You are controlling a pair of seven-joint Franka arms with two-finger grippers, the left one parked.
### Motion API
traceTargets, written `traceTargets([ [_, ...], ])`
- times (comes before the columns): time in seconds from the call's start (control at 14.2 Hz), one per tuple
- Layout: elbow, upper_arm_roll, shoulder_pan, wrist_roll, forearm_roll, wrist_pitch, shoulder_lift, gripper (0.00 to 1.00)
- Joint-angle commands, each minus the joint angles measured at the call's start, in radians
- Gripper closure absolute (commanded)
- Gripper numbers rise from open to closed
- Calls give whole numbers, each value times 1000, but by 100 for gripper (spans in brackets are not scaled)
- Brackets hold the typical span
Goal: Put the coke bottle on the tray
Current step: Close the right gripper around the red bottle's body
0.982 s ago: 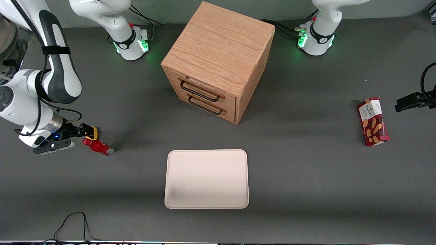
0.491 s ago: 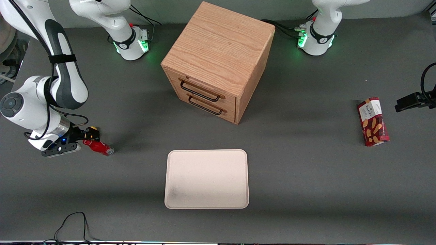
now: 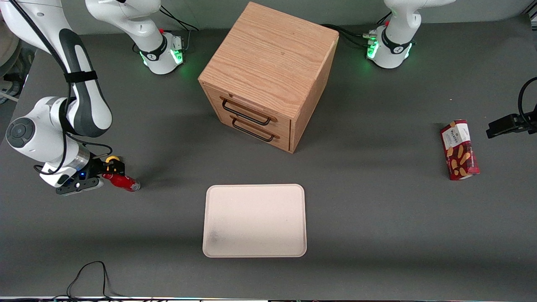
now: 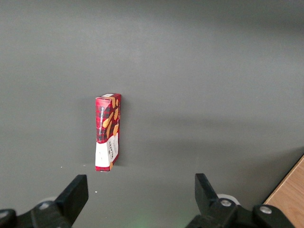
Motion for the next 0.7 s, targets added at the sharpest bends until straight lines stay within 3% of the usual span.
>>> traceTargets([
  [0.0,-7,-2,5,-20,19,2,-6,49],
  [0.35,-1,5,3,-30,19,-42,-14,94],
  [0.42,4,5,3,-43,19,-55,-16,100],
  [0.63,77,4,2,-72,16,-129,-22,100],
])
